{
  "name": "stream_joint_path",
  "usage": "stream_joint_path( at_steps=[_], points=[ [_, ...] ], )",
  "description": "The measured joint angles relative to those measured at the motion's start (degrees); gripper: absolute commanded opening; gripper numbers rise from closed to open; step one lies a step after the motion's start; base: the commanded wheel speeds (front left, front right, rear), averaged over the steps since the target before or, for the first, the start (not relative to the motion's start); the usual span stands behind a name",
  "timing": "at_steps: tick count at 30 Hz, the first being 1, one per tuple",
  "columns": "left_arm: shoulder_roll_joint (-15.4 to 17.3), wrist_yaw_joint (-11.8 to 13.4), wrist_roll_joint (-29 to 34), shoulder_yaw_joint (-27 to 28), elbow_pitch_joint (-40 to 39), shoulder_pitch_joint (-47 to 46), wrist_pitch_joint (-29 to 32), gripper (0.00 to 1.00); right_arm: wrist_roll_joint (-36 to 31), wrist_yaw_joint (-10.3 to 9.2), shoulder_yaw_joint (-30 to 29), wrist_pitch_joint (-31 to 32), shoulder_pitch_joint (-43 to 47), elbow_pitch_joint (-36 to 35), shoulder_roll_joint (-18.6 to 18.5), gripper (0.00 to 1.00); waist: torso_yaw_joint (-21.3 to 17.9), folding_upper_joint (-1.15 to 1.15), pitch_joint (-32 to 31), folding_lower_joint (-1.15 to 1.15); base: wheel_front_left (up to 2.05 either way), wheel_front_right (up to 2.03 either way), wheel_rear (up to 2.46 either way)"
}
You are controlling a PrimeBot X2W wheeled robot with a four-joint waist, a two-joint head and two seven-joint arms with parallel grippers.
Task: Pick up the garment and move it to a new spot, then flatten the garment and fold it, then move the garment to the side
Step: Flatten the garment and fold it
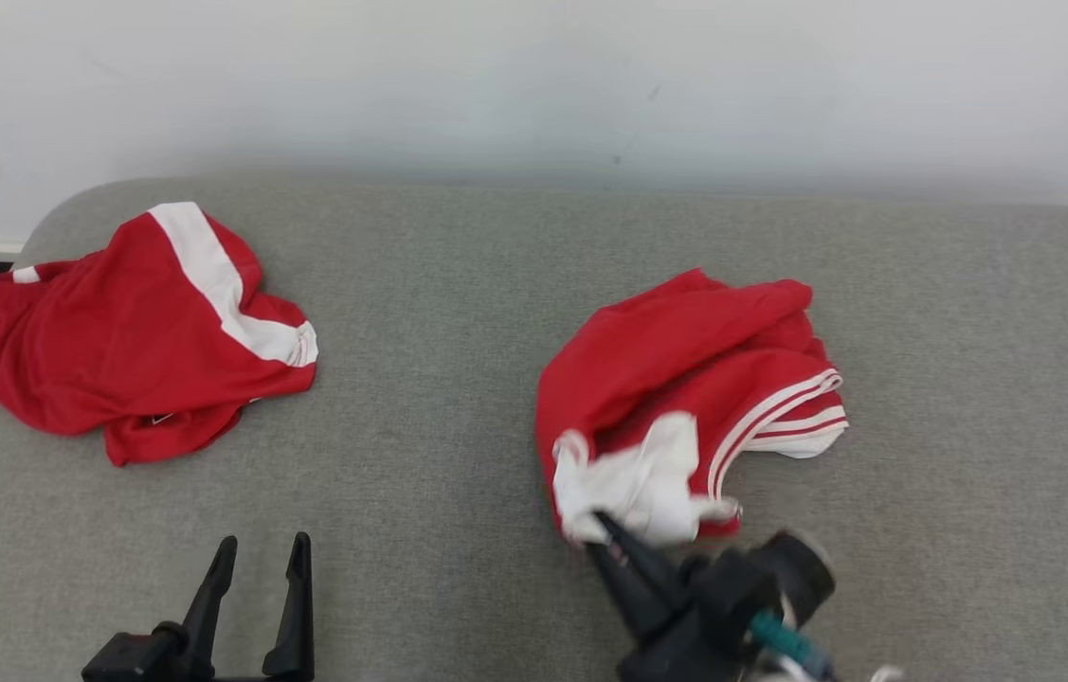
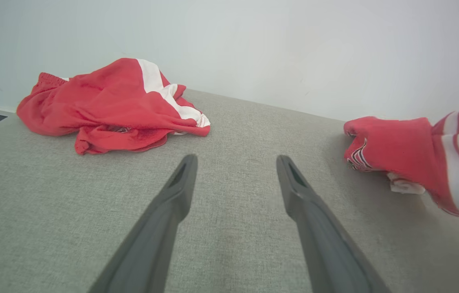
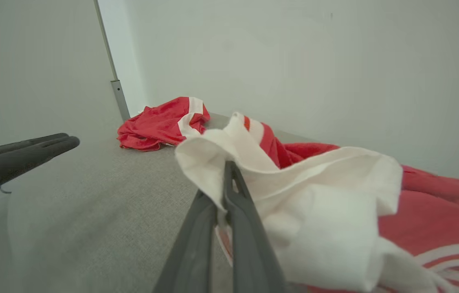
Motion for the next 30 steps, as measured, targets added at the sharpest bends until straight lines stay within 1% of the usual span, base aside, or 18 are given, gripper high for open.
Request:
stream_joint_path(
  at_steps=[3, 9, 10, 11, 12, 14, 19, 22, 25, 30],
  points=[
    [0.0, 0.0, 0.0, -0.2, 0.1, 0.2, 0.0, 1.0, 0.9, 0.0, 3.3, 0.0, 3.5, -0.1, -0.5, 0.0, -0.9, 0.0, -0.6, 0.0, 0.0, 0.0, 0.0],
    [-0.1, 0.0, -0.1, -0.2, 0.1, 0.6, 0.0, 1.0, 2.4, 0.0, 5.0, 0.0, 7.1, 1.2, -1.1, 0.0, -2.2, 0.0, -1.3, 0.0, 0.0, 0.0, 0.0],
    [-0.1, 0.0, -0.1, -0.3, 0.2, 0.6, 0.0, 1.0, 2.7, 0.0, 5.4, 0.0, 7.7, 2.1, -1.2, 0.16, -2.4, 0.0, -1.4, 0.0, 0.0, 0.0, 0.0],
    [-0.1, 0.0, -0.1, -0.3, 0.2, 0.7, 0.0, 1.0, 3.1, 0.0, 5.5, 0.0, 8.3, 2.8, -1.3, 0.45, -2.6, 0.0, -1.5, 0.0, 0.0, 0.0, 0.0],
    [-0.1, 0.0, -0.1, -0.3, 0.2, 0.7, 0.0, 1.0, 3.4, 0.0, 5.5, 0.0, 8.8, 3.0, -1.4, 1.0, -2.8, 0.0, -1.5, -0.01, 0.0, 0.0, 0.0],
    [-0.1, 0.0, -0.1, -0.3, 0.2, 0.8, 0.0, 1.0, 3.8, 0.0, 4.6, 0.0, 8.9, 2.4, -1.3, 1.0, -3.0, 0.0, -1.6, -0.01, 0.0, 0.0, 0.0],
    [-0.1, 0.0, -0.1, 0.0, 0.2, 1.1, 0.0, 1.0, 4.3, 0.0, -0.8, 0.0, 10.1, -4.6, -1.2, 1.0, -3.8, 0.0, -1.6, -0.01, 0.0, 0.0, 0.0],
    [-0.1, 0.0, -0.1, 0.1, 0.3, 1.1, 0.0, 1.0, 4.3, 0.0, -3.6, 0.0, 11.3, -7.6, -1.2, 1.0, -4.2, 0.0, -1.7, -0.01, 0.0, 0.0, 0.0],
    [-0.1, 0.0, -0.1, 0.3, 0.2, 1.1, 0.0, 1.0, 4.3, 0.0, -7.4, 0.0, 12.2, -9.2, -1.2, 1.0, -4.5, 0.0, -1.8, 0.0, 0.0, 0.0, 0.0],
    [0.2, 0.0, 0.0, 0.5, 0.1, 1.0, 0.0, 1.0, 3.1, 0.0, -15.7, 0.0, 15.0, -9.1, -0.8, 1.0, -4.5, 0.0, -2.0, 0.0, 0.0, 0.0, 0.0]
  ],
)
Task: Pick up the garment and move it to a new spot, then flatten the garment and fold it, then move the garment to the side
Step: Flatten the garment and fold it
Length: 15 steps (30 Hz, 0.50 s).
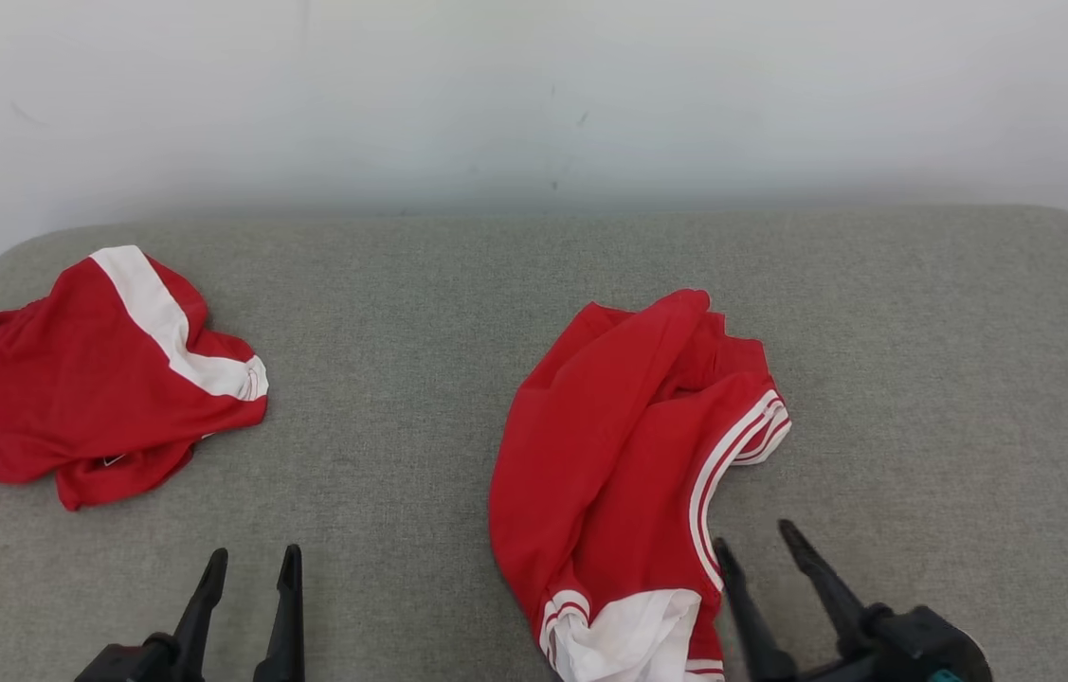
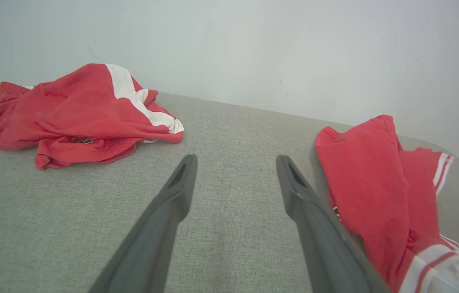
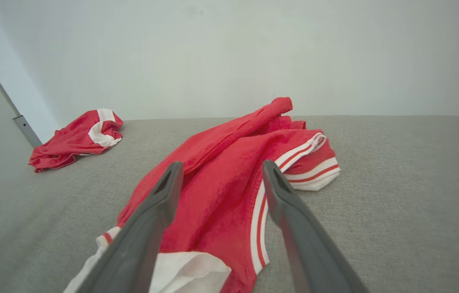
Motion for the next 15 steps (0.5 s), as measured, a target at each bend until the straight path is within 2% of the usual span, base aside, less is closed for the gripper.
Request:
stream_joint_path(
  at_steps=[6, 11, 15],
  points=[
    [0.4, 0.0, 0.6, 0.7, -0.5, 0.0, 0.0, 1.0, -1.3, 0.0, -7.0, 0.0, 3.1, 1.0, 1.5, 1.0, 0.3, 0.0, -0.3, 0.0, 0.0, 0.0, 0.0],
    [0.3, 0.0, 1.0, 1.2, -1.0, 0.1, 0.0, 1.0, -1.8, 0.0, -8.4, 0.0, 2.0, 2.0, 2.2, 1.0, 0.5, 0.0, -0.3, 0.0, 0.0, 0.0, 0.0],
    [0.2, 0.0, 1.1, 1.1, -1.2, 0.1, 0.0, 1.0, -2.2, 0.0, -8.8, 0.0, -3.0, 4.1, 1.5, 1.0, 0.8, 0.0, -0.1, 0.0, 0.0, 0.0, 0.0]
  ],
)
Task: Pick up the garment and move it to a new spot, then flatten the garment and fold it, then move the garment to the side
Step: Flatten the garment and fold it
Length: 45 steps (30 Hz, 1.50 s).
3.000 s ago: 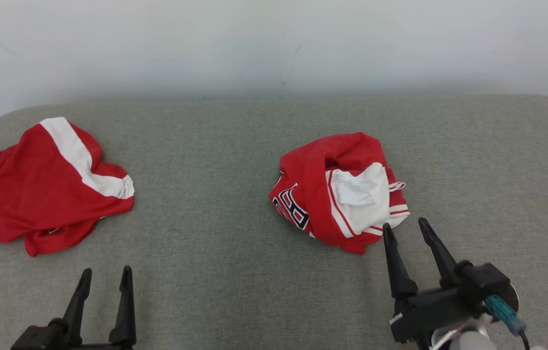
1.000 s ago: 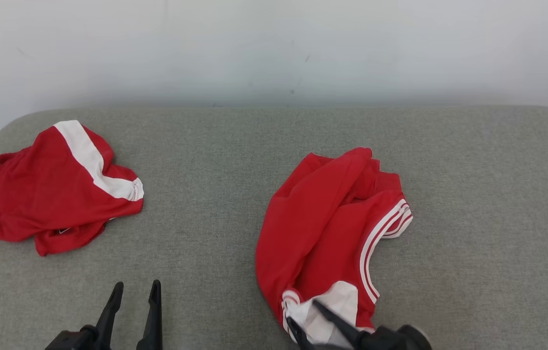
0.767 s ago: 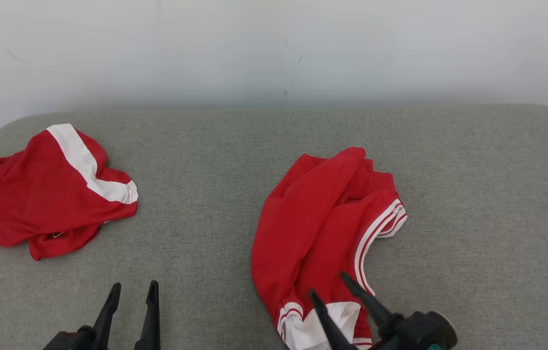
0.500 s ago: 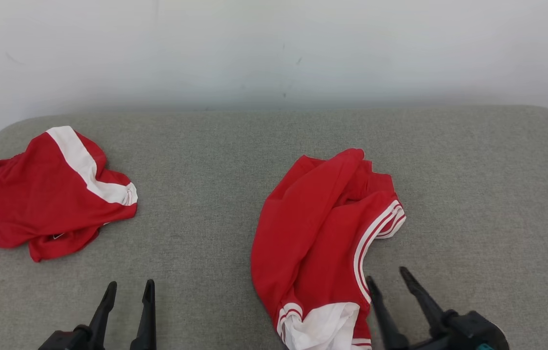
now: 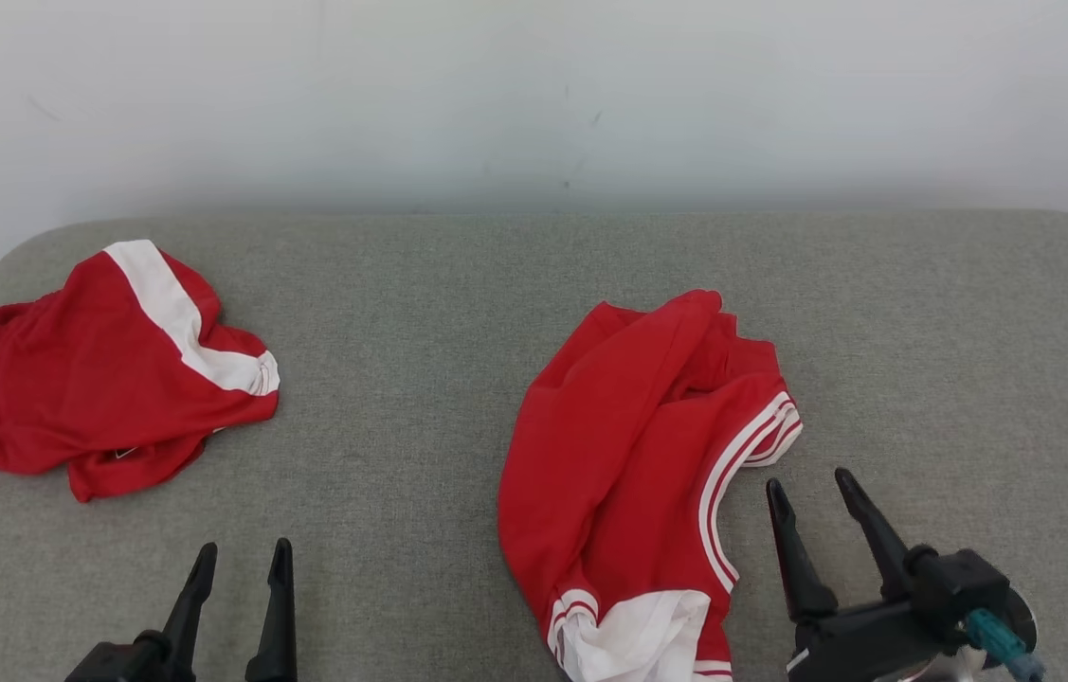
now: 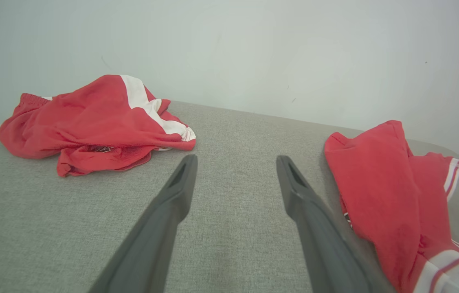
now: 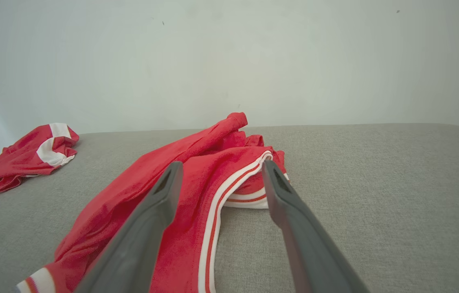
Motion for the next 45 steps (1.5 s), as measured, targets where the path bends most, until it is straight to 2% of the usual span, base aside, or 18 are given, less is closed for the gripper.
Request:
stream_joint_path(
  at_steps=[6, 14, 24, 25, 26, 30, 38, 42, 43, 44, 45],
  points=[
    [-0.2, 0.0, -0.1, -0.5, 0.1, -0.5, 0.0, 1.0, -0.9, 0.0, -2.3, 1.7, -8.5, 6.2, -1.5, 1.0, 1.2, 0.01, 0.9, 0.0, 0.0, 0.0, 0.0],
    [-0.2, 0.0, -1.0, -1.0, 0.9, -2.2, 0.0, 1.0, -2.0, 0.0, -5.6, 5.0, -16.6, 17.1, -1.6, 1.0, 3.2, 0.01, 3.2, 0.0, 0.0, 0.0, 0.0],
    [-0.3, 0.0, -1.3, -1.2, 1.2, -3.4, 0.0, 1.0, -0.6, 0.0, -6.2, 4.0, -22.9, 28.7, -0.8, 0.98, 5.1, 0.01, 5.9, 0.01, 0.0, 0.0, 0.0],
    [-0.3, 0.0, -1.3, -1.2, 1.3, -3.5, 0.0, 1.0, -0.5, 0.0, -5.8, 3.9, -23.5, 29.8, -0.7, 0.36, 5.1, 0.01, 6.1, 0.01, 0.0, 0.0, 0.0],
    [-0.4, 0.0, -1.3, -1.3, 1.4, -3.6, 0.0, 1.0, -0.1, 0.0, -5.5, 3.7, -24.1, 30.7, -0.7, 0.0, 5.1, 0.01, 6.2, 0.01, 0.0, 0.0, 0.0],
    [-0.5, 0.0, -1.4, -1.7, 1.6, -4.0, 0.0, 1.0, 0.8, 0.0, -4.7, 2.2, -27.0, 33.0, -1.9, 0.0, 5.1, 0.01, 6.2, 0.01, 0.0, 0.0, 0.0],
    [-0.8, 0.0, -1.4, -2.2, 1.6, -4.0, 0.0, 1.0, 0.6, 0.0, -5.1, 0.9, -34.8, 35.5, -9.8, 0.0, 5.5, 0.01, 5.6, 0.01, 0.0, 0.0, 0.0],
    [-0.8, 0.0, -1.5, -2.1, 1.6, -3.9, 0.0, 1.0, 0.3, 0.0, -6.4, 0.7, -36.8, 37.5, -12.2, 0.0, 6.2, 0.01, 5.6, 0.01, 0.0, 0.0, 0.0],
    [-0.8, 0.0, -1.6, -2.1, 1.7, -3.9, 0.0, 1.0, 0.2, 0.0, -6.6, 0.8, -37.0, 38.5, -12.4, 0.05, 6.3, 0.01, 5.6, 0.01, 0.0, 0.0, 0.0],
    [-0.8, 0.0, -1.6, -2.1, 1.7, -3.8, 0.0, 1.0, 0.0, 0.0, -6.5, 0.8, -37.0, 39.1, -12.4, 0.32, 6.4, 0.01, 5.6, 0.01, 0.0, 0.0, 0.0],
    [-0.8, 0.0, -1.6, -2.1, 1.7, -3.8, 0.0, 1.0, -0.2, 0.0, -6.4, 0.8, -37.0, 39.5, -12.3, 1.0, 6.5, 0.01, 5.5, 0.01, 0.0, 0.0, 0.0]
  ],
)
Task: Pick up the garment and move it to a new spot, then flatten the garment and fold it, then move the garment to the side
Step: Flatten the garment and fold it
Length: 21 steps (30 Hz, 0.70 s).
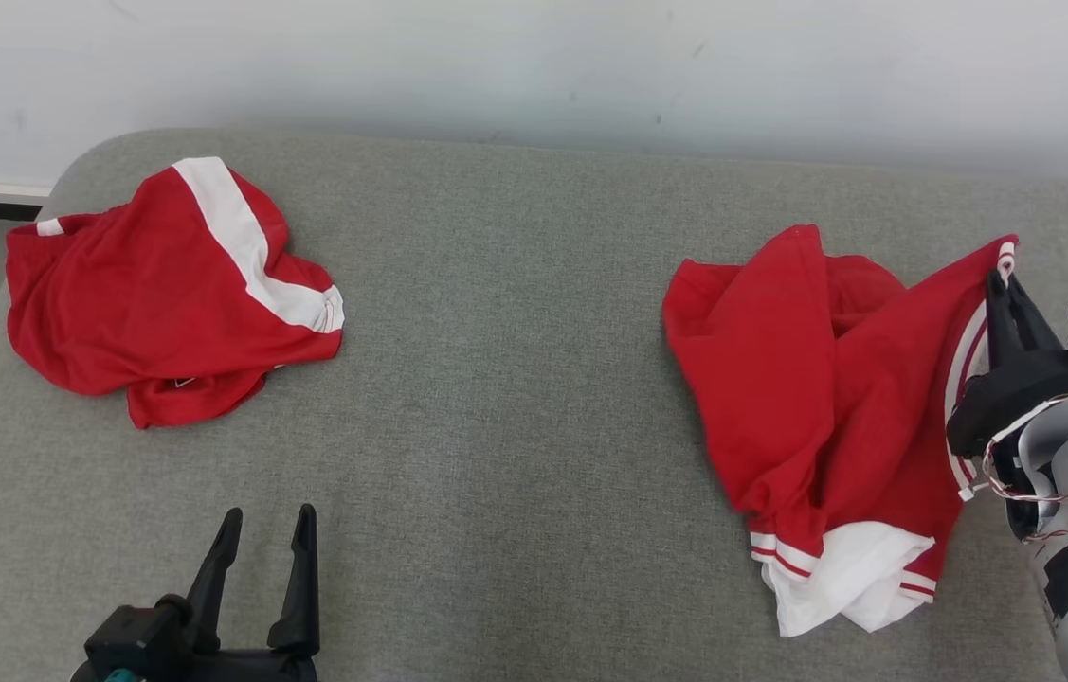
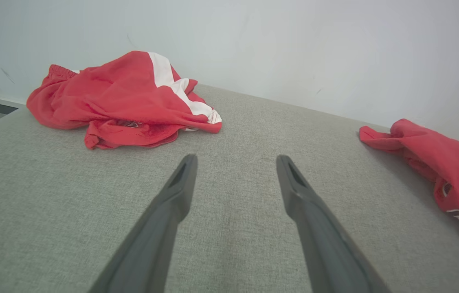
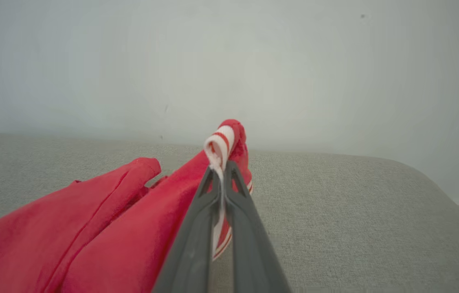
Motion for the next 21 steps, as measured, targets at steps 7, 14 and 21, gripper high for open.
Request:
stream_joint_path(
  at_steps=[7, 14, 21],
  points=[
    [-0.1, 0.0, 0.0, 0.4, 0.1, 0.8, 0.0, 1.0, -0.7, 0.0, -0.5, -0.6, 1.2, -2.8, 0.8, 1.0, -0.7, 0.0, -0.9, 0.0, 0.0, 0.0, 0.0],
    [-0.1, 0.0, 0.6, 1.3, -0.2, 1.7, 0.0, 1.0, -2.1, 0.0, -2.5, -0.8, 11.2, -17.6, 3.9, 1.0, -2.7, 0.0, -2.9, -0.01, 0.0, 0.0, 0.0],
    [-0.1, 0.0, 1.1, 2.4, -0.6, 2.7, 0.0, 1.0, -2.1, 0.0, -2.3, -0.8, 23.7, -27.8, 7.7, 1.0, -4.9, 0.0, -4.5, -0.01, 0.0, 0.0, 0.0]
  ],
)
